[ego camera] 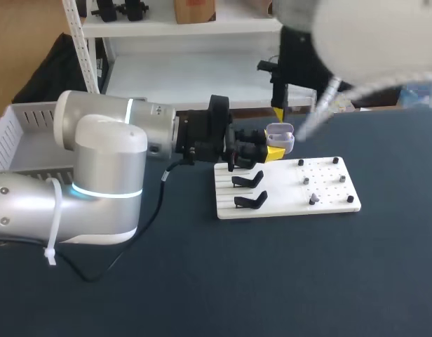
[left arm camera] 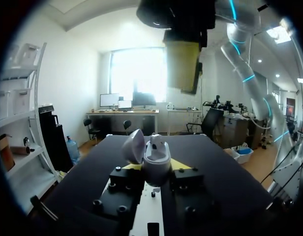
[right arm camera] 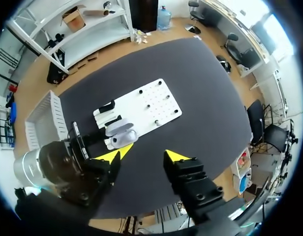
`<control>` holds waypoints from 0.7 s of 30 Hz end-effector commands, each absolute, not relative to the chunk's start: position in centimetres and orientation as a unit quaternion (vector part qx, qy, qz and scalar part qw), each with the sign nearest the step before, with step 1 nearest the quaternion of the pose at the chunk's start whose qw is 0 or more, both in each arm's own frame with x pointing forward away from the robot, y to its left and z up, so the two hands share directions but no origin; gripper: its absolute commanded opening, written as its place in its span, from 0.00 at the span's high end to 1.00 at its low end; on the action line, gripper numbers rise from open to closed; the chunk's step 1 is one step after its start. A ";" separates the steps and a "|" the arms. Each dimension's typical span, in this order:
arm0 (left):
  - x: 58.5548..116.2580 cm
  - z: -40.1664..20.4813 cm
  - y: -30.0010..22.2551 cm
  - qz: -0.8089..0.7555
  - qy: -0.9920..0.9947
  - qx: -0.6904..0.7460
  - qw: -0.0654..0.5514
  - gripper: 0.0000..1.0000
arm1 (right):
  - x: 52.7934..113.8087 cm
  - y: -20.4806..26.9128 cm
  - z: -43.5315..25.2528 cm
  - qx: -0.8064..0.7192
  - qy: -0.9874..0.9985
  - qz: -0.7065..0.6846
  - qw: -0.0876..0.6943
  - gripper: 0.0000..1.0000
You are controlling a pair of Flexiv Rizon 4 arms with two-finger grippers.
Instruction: Pick up each earbud case from the left stands, insert the matching earbuds, close the lid, and place the case in the box.
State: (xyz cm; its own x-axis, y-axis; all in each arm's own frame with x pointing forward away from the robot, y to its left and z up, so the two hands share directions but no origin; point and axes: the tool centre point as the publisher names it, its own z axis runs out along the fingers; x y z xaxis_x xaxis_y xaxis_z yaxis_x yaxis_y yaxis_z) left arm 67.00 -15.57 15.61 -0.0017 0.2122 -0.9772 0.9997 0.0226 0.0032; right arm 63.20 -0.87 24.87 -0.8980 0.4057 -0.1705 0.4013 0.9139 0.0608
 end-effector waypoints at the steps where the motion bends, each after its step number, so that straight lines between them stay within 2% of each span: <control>1: 66.9 15.6 -15.6 -0.437 0.556 0.543 0.452 1.00 | 61.5 -3.1 24.5 0.198 0.964 0.118 0.129 0.00; 9: 66.9 15.6 -15.6 -0.437 0.556 0.543 0.452 1.00 | 61.5 -3.1 24.5 0.198 0.964 0.118 0.129 0.00; 13: 66.9 15.6 -15.6 -0.437 0.556 0.543 0.452 1.00 | 61.8 -4.0 22.3 0.221 0.959 0.135 0.113 0.00; 21: 66.9 15.6 -15.6 -0.437 0.556 0.543 0.452 1.00 | 62.1 -6.8 19.8 0.242 0.945 0.163 0.148 0.00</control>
